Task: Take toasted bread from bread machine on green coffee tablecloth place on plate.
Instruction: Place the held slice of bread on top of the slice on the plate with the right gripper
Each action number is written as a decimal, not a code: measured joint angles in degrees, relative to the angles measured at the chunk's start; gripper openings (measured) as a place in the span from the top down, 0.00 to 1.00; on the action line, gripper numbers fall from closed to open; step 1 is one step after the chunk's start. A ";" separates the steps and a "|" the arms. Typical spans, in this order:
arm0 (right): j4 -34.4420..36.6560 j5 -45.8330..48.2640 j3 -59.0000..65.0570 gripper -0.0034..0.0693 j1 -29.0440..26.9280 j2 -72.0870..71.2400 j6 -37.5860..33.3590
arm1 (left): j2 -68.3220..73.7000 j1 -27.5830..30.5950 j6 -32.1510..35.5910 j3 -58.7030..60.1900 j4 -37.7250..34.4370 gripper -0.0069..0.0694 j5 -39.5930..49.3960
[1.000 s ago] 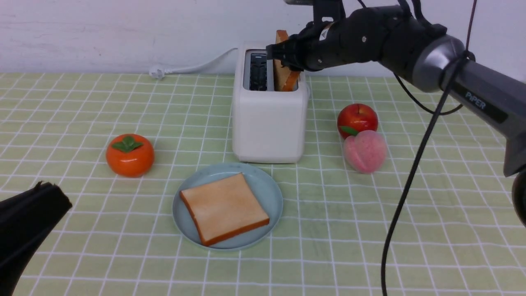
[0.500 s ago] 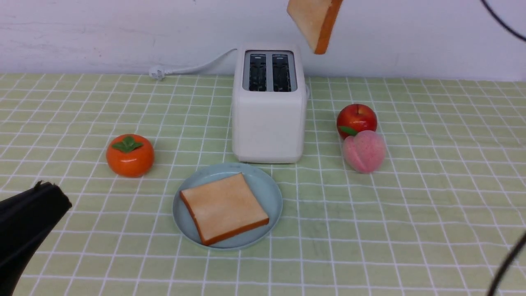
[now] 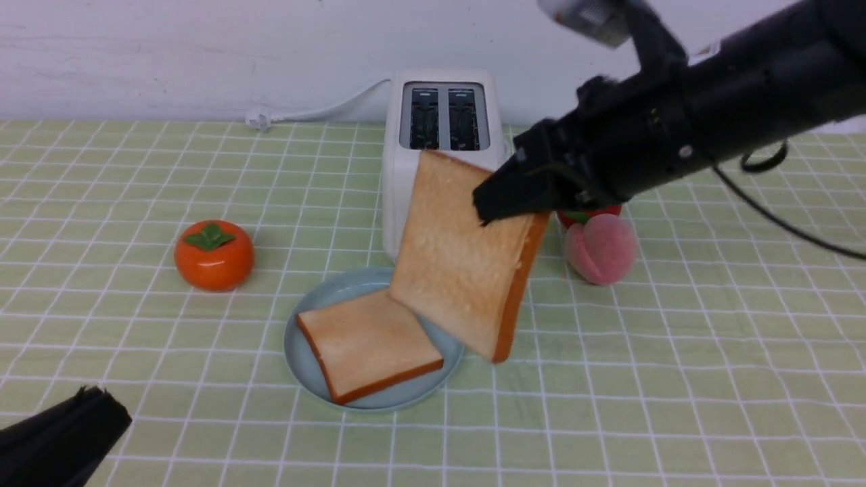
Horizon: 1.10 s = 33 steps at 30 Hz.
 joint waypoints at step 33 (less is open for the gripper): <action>12.98 -17.25 -4.45 0.28 5.91 25.19 -11.39 | 0.00 0.00 0.00 0.82 -0.44 0.89 -1.94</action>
